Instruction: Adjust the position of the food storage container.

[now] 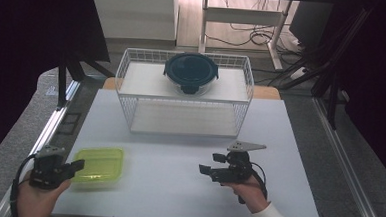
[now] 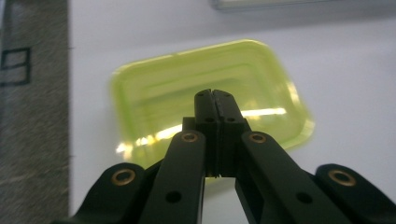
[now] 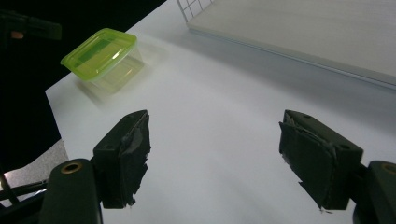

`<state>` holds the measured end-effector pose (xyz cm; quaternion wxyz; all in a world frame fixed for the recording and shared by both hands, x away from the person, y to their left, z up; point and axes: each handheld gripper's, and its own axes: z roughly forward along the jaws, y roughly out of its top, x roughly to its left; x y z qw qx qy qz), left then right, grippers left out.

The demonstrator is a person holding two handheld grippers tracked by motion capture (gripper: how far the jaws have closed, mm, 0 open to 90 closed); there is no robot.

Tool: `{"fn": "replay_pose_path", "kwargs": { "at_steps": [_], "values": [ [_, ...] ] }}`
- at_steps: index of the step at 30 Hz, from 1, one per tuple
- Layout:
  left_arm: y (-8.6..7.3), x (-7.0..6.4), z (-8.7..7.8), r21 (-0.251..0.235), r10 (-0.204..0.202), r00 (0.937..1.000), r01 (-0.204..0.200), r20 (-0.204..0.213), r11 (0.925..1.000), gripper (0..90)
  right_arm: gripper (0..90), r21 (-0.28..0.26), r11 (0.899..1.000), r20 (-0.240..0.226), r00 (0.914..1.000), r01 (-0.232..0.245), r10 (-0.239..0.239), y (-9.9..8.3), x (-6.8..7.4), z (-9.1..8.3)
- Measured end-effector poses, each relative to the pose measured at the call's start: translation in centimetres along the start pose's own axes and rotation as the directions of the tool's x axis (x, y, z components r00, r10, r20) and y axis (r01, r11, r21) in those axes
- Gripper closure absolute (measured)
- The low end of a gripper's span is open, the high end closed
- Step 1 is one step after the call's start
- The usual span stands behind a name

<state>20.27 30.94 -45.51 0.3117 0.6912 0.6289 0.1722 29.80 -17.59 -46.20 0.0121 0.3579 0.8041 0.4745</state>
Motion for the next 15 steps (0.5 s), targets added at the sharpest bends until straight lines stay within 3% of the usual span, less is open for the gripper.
{"fn": "replay_pose_path", "kwargs": {
  "at_steps": [1,2,10,15],
  "values": [
    [0.3,0.9,0.4,0.01,-0.005,0.9981,0.006,-0.062,0.9999,89.9,24.4,0.002,1.0,0.003,1.0,-0.001,0.001,0.0,0.0,0.0],
    [0.5,1.5,0.6,0.019,-0.014,0.9974,0.015,-0.07,0.9997,89.9,24.4,0.004,1.0,0.005,1.0,-0.002,0.002,0.0,0.0,0.1],
    [0.1,4.8,2.4,0.069,-0.096,0.9911,0.103,-0.092,0.9923,89.9,24.3,0.012,1.0,0.008,0.9999,-0.009,0.009,-0.1,-0.2,0.1],
    [-0.5,6.0,3.0,0.084,-0.121,0.9879,0.129,-0.097,0.9881,89.9,24.4,0.008,1.0,0.013,0.9998,-0.013,0.013,-0.2,-0.2,0.1]
  ]
}}
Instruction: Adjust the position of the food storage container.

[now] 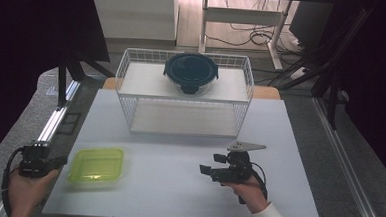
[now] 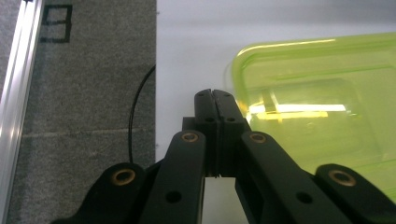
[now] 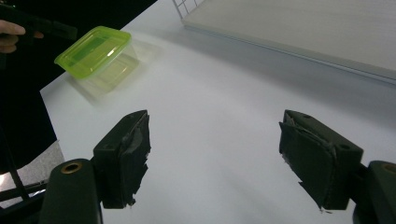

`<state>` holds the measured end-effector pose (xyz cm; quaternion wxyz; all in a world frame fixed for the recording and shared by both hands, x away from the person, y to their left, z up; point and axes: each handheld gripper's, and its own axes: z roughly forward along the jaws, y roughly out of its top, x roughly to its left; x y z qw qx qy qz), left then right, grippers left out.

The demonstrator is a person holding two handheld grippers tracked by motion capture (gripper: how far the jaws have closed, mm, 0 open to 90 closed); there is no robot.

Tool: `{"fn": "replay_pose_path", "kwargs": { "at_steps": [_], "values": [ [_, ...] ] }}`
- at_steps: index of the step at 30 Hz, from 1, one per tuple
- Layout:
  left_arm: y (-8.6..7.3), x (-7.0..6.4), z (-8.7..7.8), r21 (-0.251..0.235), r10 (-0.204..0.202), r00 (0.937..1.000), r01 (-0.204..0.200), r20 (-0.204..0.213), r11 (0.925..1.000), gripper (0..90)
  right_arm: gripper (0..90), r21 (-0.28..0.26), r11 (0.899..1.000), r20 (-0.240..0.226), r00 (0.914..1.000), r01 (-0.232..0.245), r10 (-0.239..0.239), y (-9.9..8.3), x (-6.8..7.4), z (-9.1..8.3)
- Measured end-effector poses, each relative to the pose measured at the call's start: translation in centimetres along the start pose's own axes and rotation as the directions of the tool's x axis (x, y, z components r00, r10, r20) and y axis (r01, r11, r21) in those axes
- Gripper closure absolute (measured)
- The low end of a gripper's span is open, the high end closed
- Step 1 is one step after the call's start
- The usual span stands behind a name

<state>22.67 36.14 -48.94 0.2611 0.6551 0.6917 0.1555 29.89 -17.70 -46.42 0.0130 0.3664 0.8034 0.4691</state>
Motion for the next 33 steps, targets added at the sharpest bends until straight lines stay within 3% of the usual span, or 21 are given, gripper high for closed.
{"fn": "replay_pose_path", "kwargs": {
  "at_steps": [13,22,33],
  "values": [
    [-1.1,0.9,1.5,0.061,-0.003,1.0,0.003,-0.004,0.9981,90.0,24.4,-0.003,1.0,0.005,1.0,-0.005,0.005,-0.1,0.1,-0.1],
    [-1.6,0.3,2.4,0.09,0.018,0.9997,-0.019,0.014,0.9958,90.0,24.5,-0.017,1.0,0.012,0.9999,0.0,0.0,0.1,0.0,-0.5],
    [-1.8,-1.2,3.1,0.094,0.031,0.9971,-0.038,0.069,0.9949,90.0,24.5,-0.031,0.999,0.021,0.9997,0.011,-0.01,0.3,0.1,-1.0]
  ]
}}
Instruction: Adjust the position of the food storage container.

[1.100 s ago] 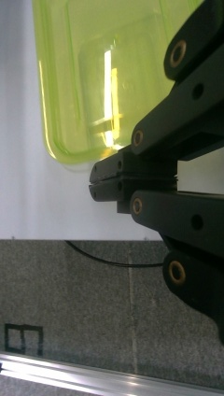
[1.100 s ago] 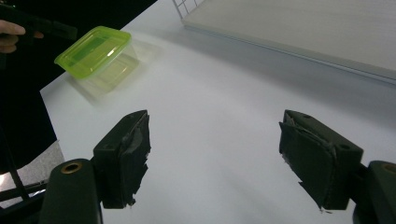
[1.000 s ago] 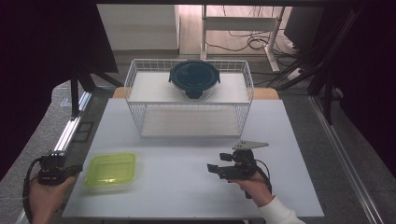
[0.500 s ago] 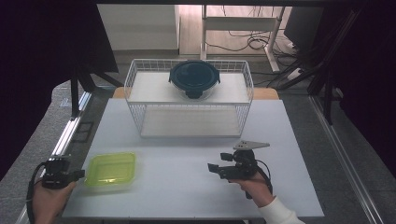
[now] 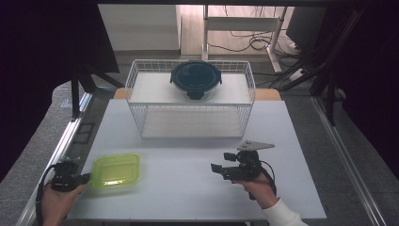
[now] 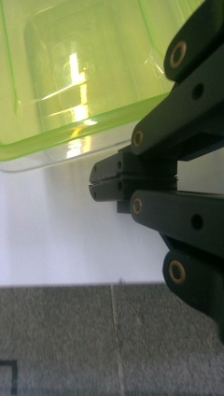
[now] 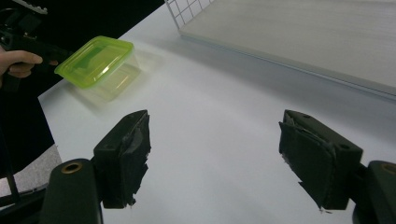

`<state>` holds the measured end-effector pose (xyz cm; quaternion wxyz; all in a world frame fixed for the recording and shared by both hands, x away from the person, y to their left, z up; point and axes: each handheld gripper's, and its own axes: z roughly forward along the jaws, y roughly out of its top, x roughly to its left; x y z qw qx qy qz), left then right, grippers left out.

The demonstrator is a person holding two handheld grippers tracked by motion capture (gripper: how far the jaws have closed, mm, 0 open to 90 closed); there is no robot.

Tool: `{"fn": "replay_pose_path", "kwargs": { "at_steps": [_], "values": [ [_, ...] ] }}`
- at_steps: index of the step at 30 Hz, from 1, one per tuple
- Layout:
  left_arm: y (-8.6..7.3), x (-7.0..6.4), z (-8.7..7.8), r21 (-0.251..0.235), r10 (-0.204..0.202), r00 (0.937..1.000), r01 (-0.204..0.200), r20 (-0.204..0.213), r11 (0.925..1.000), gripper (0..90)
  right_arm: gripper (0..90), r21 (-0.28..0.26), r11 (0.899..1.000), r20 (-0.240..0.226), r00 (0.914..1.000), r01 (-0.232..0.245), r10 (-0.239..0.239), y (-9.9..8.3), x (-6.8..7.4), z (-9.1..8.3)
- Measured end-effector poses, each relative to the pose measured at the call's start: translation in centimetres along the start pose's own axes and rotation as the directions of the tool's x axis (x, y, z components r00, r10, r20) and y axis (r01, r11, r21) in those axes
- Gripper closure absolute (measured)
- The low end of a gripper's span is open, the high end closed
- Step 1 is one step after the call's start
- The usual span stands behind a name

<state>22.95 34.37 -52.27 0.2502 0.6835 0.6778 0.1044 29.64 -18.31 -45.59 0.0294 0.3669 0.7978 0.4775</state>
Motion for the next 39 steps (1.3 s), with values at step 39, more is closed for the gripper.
{"fn": "replay_pose_path", "kwargs": {
  "at_steps": [39],
  "values": [
    [4.7,-10.9,4.7,0.006,0.207,0.9643,-0.211,0.165,0.9775,90.0,24.5,-0.011,1.0,0.017,0.9996,-0.02,0.021,-0.3,-0.2,-0.8]
  ]
}}
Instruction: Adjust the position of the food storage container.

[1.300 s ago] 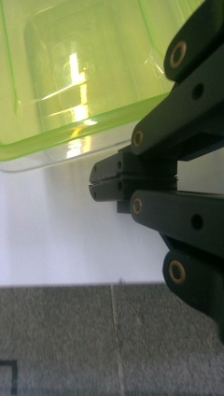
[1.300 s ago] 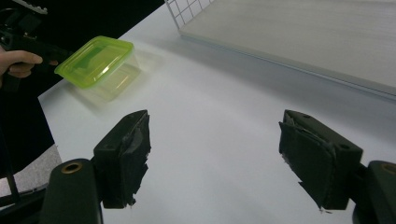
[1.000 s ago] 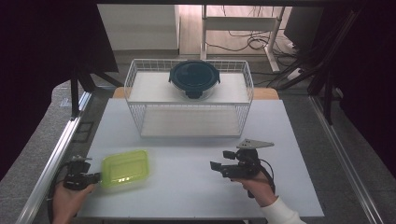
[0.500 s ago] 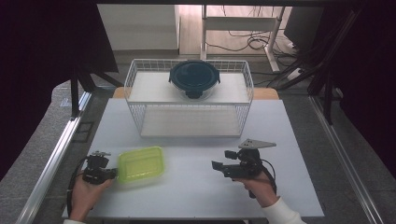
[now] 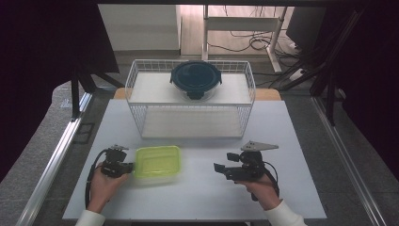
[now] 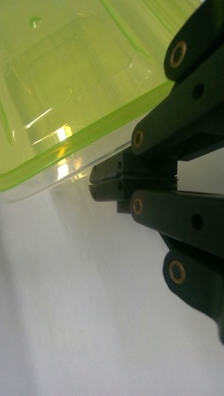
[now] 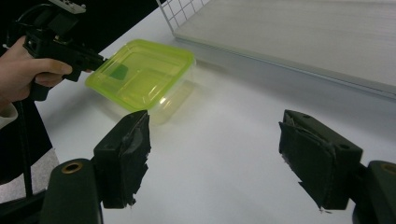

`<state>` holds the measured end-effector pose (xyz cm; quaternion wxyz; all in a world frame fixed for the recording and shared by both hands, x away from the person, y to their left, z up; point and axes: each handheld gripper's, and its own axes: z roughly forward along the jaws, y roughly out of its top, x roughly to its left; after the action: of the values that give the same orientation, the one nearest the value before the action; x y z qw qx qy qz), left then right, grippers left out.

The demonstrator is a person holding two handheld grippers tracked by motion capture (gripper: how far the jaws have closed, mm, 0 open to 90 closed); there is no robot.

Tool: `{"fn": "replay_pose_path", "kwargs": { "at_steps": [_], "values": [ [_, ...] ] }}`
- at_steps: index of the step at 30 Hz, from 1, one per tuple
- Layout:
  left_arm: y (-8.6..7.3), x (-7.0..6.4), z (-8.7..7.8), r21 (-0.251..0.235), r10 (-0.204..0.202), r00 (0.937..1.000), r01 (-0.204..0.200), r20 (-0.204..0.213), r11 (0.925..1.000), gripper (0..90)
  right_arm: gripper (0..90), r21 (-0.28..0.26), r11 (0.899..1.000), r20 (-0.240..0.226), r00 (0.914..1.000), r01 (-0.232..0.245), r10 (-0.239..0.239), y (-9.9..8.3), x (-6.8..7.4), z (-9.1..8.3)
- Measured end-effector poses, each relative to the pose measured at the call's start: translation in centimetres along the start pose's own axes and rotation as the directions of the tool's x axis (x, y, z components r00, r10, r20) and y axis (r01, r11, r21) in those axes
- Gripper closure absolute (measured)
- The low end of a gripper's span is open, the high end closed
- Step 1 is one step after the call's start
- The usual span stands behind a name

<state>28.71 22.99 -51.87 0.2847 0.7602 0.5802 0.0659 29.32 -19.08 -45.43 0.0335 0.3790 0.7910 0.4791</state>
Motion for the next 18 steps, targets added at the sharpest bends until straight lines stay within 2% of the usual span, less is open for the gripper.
{"fn": "replay_pose_path", "kwargs": {
  "at_steps": [7,10,11,14,16,17,18],
  "values": [
    [1.2,-1.5,1.0,-0.004,0.029,0.9993,-0.029,0.022,0.9996,90.0,24.5,-0.006,1.0,-0.022,0.9993,-0.031,0.031,-0.3,-0.1,-0.4],
    [2.2,-2.6,1.8,0.003,0.068,0.9968,-0.069,0.041,0.9976,90.0,24.5,-0.01,0.999,-0.008,0.9993,-0.036,0.035,-0.6,-0.1,-0.9],
    [2.2,-2.6,1.8,0.003,0.068,0.9968,-0.069,0.041,0.9976,90.0,24.5,-0.01,0.999,-0.008,0.9993,-0.036,0.035,-0.6,-0.1,-0.9],
    [3.0,-3.7,2.6,0.006,0.1,0.9929,-0.1,0.066,0.995,90.0,24.5,-0.013,0.999,0.01,0.9991,-0.042,0.042,-0.9,-0.1,-1.3],
    [3.1,-4.0,2.8,0.005,0.101,0.9923,-0.102,0.071,0.9948,90.0,24.5,-0.014,0.999,0.023,0.9988,-0.044,0.044,-1.1,-0.1,-1.6],
    [3.5,-4.5,3.0,0.014,0.126,0.9889,-0.127,0.079,0.9918,90.0,24.5,-0.017,0.999,0.027,0.9985,-0.047,0.047,-1.3,-0.2,-1.7],
    [3.7,-4.7,3.1,0.011,0.126,0.9887,-0.128,0.08,0.9918,90.0,24.5,-0.019,0.998,0.034,0.998,-0.052,0.052,-1.4,-0.3,-1.9]
  ]
}}
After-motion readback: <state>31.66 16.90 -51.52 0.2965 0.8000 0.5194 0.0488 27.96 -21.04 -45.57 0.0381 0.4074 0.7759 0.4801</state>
